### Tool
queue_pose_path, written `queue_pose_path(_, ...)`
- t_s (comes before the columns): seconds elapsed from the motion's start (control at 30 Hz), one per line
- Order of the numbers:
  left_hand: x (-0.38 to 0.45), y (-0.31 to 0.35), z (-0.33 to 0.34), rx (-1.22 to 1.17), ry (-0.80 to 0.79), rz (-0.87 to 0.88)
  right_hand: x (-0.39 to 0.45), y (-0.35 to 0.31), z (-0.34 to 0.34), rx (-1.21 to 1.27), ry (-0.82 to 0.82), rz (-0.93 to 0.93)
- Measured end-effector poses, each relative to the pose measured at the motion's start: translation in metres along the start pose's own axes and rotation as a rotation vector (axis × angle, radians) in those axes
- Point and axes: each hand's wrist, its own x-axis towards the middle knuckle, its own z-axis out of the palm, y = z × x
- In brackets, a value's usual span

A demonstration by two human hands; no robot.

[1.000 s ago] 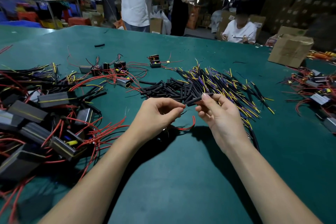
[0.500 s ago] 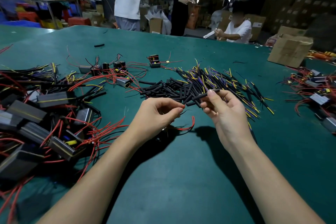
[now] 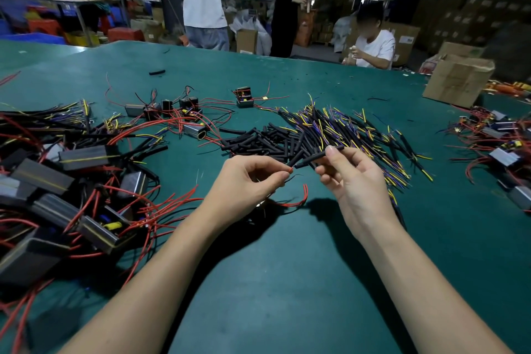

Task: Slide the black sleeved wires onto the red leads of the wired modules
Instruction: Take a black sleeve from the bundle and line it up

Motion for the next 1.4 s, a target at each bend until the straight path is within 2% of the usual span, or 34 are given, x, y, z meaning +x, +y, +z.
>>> queue_pose_path(1.0, 0.0004, -0.0022, 0.0029, 0.091, 0.084, 0.111, -0.0033, 0.0003, 0.0029, 0.091, 0.017, 0.119)
queue_pose_path(1.4, -0.0001, -0.001, 0.0038, 0.088, 0.086, 0.111, -0.005, 0.0032, 0.006, -0.012, -0.036, 0.029)
